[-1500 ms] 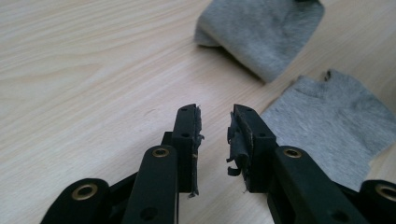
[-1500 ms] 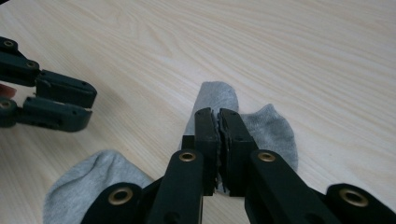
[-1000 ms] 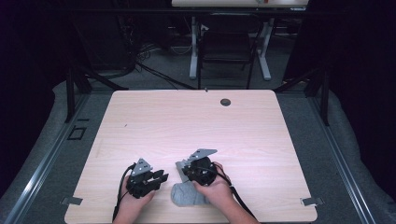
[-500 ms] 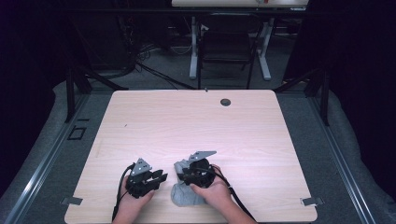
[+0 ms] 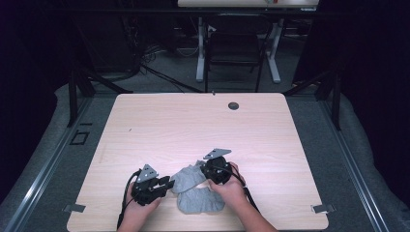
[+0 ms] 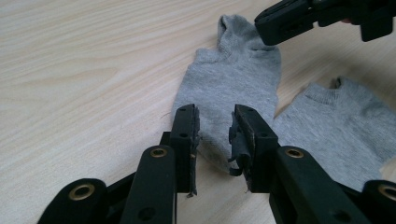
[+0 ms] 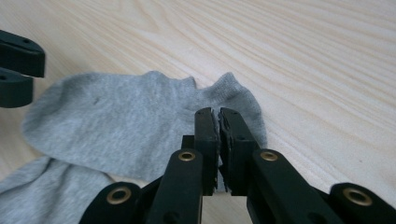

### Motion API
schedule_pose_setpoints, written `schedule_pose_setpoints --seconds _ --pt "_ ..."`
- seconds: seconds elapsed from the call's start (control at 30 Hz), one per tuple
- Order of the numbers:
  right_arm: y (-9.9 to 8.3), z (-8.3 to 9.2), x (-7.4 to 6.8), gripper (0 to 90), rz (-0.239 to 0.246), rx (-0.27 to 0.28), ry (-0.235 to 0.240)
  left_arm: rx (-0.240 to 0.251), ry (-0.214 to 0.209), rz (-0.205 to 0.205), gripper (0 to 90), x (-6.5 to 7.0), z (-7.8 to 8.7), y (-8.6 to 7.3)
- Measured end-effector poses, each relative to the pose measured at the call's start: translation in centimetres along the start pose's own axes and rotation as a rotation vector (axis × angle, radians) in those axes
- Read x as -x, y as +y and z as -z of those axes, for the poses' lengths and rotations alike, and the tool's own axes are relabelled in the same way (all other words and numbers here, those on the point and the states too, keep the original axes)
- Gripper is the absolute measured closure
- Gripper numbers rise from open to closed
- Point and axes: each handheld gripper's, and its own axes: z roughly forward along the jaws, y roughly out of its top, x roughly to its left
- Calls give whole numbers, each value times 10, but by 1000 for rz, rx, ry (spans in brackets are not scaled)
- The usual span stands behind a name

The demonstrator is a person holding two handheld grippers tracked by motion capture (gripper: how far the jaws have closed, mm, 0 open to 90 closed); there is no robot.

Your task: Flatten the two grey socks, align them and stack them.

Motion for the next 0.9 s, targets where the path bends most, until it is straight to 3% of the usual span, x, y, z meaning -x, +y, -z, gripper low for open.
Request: schedule_pose_setpoints --seconds 0.23,0.67,0.9 --pt "-5 -7 6 851 12 -36 -30 -17 3 -9 701 2 -4 -1" --pt "-12 -8 10 848 -21 -38 -32 -72 71 -13 631 4 -18 -3" --pt "-13 -7 9 856 -22 -35 -35 -85 104 -25 863 4 -22 -2"
